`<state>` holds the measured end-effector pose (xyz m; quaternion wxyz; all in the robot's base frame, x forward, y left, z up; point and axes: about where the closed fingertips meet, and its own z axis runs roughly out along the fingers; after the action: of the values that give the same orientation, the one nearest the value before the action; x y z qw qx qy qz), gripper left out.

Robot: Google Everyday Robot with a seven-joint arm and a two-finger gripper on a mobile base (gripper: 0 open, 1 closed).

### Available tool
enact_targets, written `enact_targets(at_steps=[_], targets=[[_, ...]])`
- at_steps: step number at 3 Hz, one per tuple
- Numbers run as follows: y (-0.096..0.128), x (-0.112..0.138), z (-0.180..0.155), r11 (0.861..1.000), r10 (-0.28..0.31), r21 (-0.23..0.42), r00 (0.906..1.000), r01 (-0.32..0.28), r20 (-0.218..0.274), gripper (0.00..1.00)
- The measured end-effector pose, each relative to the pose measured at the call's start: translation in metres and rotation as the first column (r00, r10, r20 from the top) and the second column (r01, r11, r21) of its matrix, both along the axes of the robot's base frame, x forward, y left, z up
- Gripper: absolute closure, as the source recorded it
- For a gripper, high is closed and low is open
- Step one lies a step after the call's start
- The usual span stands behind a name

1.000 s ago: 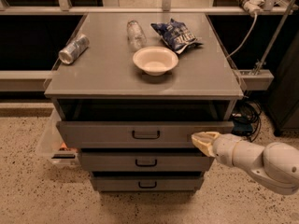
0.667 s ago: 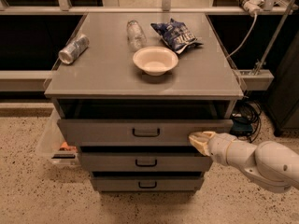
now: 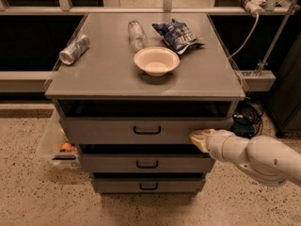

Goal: Close top drawer

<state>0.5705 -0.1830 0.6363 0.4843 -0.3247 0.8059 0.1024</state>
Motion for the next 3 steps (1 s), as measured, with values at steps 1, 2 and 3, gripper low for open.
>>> enact_targets(at_steps=[1,2,3], targets=[[-0.015,-0.034,-0.011,0.998,0.002,-0.06,0.9959,-0.008,-0.09,1.0],[-0.042,-0.128,-0.024,0.997,-0.014,-0.081,0.9505,-0.011,-0.31,1.0],[-0.069,-0.181,-0.024,0.994,-0.099,-0.074,0.9072,0.075,-0.409,0.82]])
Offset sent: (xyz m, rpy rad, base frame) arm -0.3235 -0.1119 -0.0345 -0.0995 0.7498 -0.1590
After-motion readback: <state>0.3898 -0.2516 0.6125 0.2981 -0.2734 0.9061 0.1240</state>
